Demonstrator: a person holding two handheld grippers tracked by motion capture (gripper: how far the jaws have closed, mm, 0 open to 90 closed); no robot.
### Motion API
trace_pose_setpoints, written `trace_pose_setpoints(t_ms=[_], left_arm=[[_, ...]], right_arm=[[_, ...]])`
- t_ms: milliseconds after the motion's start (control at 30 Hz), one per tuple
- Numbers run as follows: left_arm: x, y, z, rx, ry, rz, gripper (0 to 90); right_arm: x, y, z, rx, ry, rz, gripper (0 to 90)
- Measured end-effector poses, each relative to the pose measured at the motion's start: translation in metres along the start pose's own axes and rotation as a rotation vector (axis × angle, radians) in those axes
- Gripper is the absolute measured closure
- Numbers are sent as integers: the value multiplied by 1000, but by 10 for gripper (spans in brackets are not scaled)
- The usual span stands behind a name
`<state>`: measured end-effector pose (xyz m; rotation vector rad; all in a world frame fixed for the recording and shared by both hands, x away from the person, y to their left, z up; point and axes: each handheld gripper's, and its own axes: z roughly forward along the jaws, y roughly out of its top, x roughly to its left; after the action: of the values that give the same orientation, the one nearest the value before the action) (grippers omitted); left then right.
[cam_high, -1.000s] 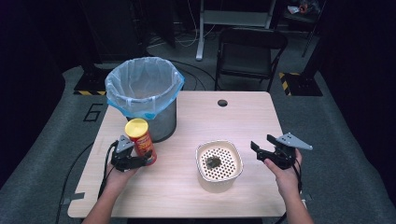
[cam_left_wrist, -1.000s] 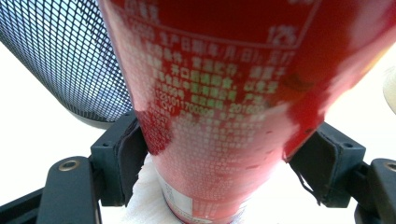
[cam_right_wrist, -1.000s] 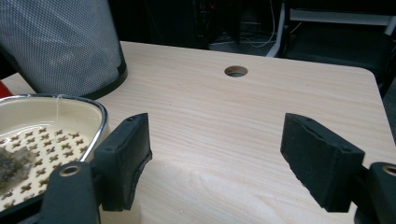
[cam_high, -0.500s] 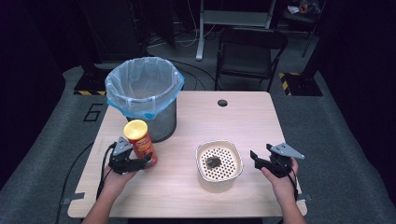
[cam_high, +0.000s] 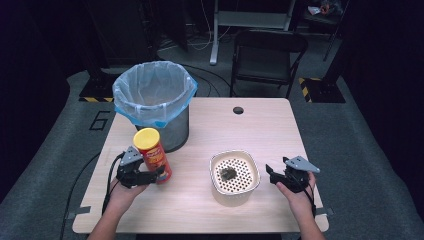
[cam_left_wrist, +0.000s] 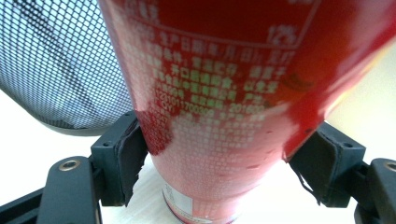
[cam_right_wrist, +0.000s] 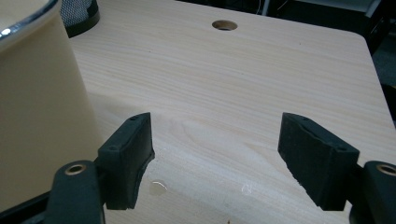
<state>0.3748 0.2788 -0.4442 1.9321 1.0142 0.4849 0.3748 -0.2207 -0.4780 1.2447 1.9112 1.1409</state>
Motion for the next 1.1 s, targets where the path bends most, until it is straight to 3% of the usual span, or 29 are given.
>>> trace_pose_setpoints(t_ms=[367,567,633,900,1100], left_arm=[[-9,15,-12,18,-5,21,240],[-14,40,-32,2,14,40,240],[-18,55,-43,-9,23,31,241],[-25,89,-63,-18,62,10,240],[-24,108,-77,-32,39,31,240]], right_arm=[[-1,-2,-1,22,10,4,258],[-5,-4,-2,30,-2,28,258],[-6,-4,-2,34,-6,27,257],[-8,-6,0,49,-7,31,257],[-9,-7,1,54,-9,32,258]])
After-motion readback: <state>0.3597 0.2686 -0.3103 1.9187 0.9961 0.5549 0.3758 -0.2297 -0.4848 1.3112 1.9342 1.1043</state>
